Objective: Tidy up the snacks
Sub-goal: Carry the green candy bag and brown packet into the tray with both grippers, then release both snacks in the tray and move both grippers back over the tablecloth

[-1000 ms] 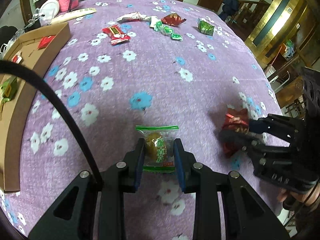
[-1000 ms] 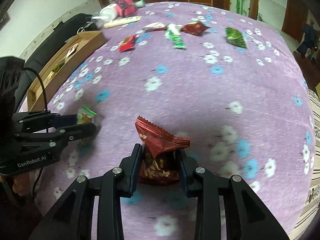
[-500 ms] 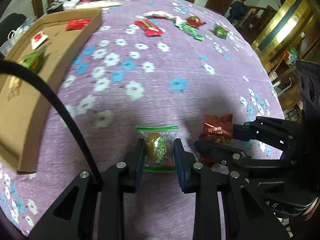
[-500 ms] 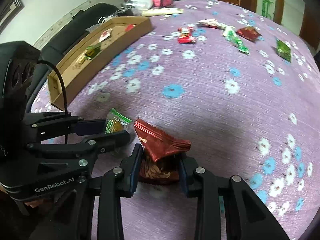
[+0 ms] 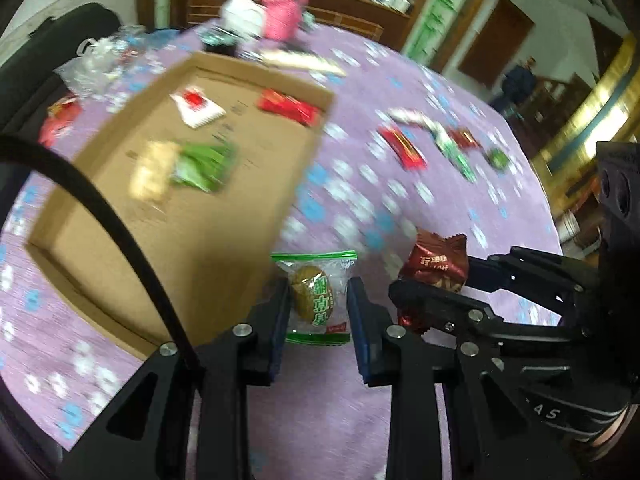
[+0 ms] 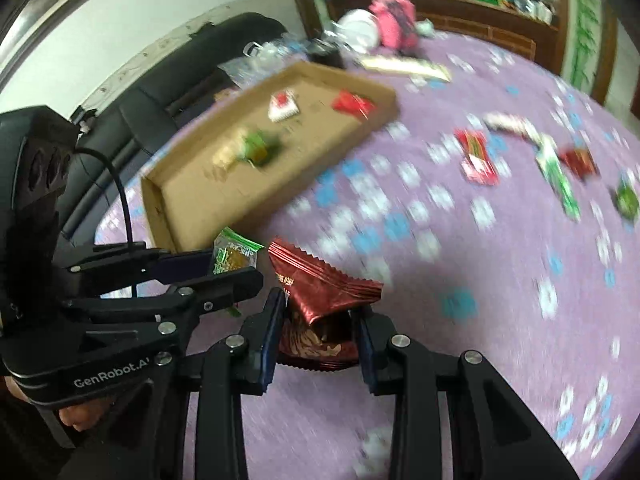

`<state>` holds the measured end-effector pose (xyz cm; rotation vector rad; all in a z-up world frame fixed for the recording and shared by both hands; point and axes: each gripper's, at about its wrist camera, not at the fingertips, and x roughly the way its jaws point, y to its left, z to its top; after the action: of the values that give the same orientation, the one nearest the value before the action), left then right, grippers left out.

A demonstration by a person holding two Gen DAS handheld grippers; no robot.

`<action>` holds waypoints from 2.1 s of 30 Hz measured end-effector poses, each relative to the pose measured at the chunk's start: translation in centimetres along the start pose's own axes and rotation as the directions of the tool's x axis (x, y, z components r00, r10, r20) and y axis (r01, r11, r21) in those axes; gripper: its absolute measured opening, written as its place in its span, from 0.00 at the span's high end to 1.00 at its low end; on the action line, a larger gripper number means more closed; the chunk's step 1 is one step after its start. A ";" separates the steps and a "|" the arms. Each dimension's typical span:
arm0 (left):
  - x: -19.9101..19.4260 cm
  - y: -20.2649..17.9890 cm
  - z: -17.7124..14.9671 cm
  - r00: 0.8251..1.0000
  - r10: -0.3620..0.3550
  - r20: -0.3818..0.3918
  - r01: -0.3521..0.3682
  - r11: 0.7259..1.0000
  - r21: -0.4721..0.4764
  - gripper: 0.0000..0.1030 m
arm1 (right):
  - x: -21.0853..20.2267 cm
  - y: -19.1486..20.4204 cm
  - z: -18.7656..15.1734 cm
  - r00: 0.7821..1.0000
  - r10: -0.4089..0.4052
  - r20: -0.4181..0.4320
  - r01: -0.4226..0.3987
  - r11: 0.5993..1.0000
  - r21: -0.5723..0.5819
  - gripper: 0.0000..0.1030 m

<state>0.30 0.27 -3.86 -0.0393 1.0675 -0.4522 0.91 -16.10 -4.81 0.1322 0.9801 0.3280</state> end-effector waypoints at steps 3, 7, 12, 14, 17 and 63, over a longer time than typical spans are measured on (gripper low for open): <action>-0.4 2.5 1.9 0.998 0.053 0.029 -0.052 0.998 -0.046 0.70 | 1.1 1.9 2.8 1.000 0.017 0.010 -0.017 0.999 -0.048 0.68; -0.6 5.7 3.7 0.988 0.142 0.063 -0.136 0.986 -0.100 0.70 | 3.2 4.3 6.1 0.999 0.049 0.015 -0.047 0.995 -0.084 0.68; 0.5 8.6 4.7 0.975 0.216 0.050 -0.207 0.968 -0.145 0.70 | 6.7 5.5 8.9 0.997 0.078 -0.025 -0.080 0.994 -0.077 0.68; 1.0 9.4 4.9 0.972 0.233 0.041 -0.224 0.962 -0.155 0.70 | 7.9 5.9 9.3 0.996 0.076 -0.044 -0.079 0.994 -0.080 0.68; 1.6 10.2 5.1 0.968 0.248 0.024 -0.241 0.956 -0.167 0.70 | 9.2 6.1 9.9 0.996 0.065 -0.063 -0.070 0.995 -0.077 0.68; 11.9 -12.1 12.3 0.992 0.089 -0.092 -0.089 0.996 0.004 0.60 | -4.8 -17.5 -4.9 0.993 -0.119 0.003 0.106 0.896 0.431 0.36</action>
<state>11.48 -17.46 -4.76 0.0297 1.1553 -0.3764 -1.91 -34.35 -8.20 0.4811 1.0148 -0.0032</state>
